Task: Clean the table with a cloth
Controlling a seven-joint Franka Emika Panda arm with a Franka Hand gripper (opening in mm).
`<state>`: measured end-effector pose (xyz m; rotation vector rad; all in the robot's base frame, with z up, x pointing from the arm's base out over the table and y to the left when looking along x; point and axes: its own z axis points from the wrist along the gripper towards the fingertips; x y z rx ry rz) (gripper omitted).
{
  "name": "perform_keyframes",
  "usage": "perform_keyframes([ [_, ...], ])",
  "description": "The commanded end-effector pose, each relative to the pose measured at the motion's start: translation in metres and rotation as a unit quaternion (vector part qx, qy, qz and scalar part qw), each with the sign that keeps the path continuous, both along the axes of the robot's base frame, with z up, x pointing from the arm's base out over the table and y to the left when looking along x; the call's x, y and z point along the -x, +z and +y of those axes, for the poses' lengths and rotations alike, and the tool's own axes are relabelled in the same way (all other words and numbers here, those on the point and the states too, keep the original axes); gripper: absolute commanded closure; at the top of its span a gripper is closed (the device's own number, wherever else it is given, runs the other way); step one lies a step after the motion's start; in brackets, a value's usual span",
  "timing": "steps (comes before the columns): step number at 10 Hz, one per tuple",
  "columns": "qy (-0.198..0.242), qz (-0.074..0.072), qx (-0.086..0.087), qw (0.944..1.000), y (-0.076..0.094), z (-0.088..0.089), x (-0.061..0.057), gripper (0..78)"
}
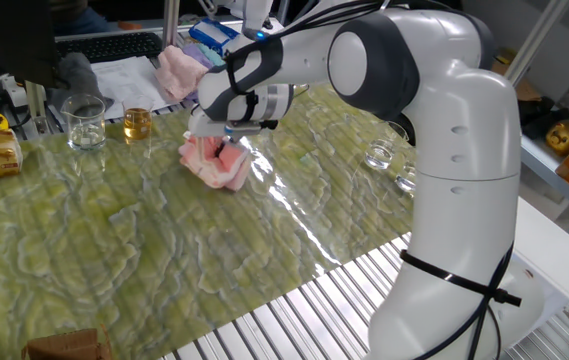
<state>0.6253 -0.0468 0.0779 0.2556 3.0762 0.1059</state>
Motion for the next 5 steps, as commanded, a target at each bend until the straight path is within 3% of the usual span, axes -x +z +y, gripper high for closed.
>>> perform_keyframes([
  [1,-0.030,0.010,-0.010,0.9995,0.0040,0.0269,0.0156,76.3],
  [5,-0.042,0.017,-0.013,0.9989,0.0069,0.0348,0.0174,76.3],
])
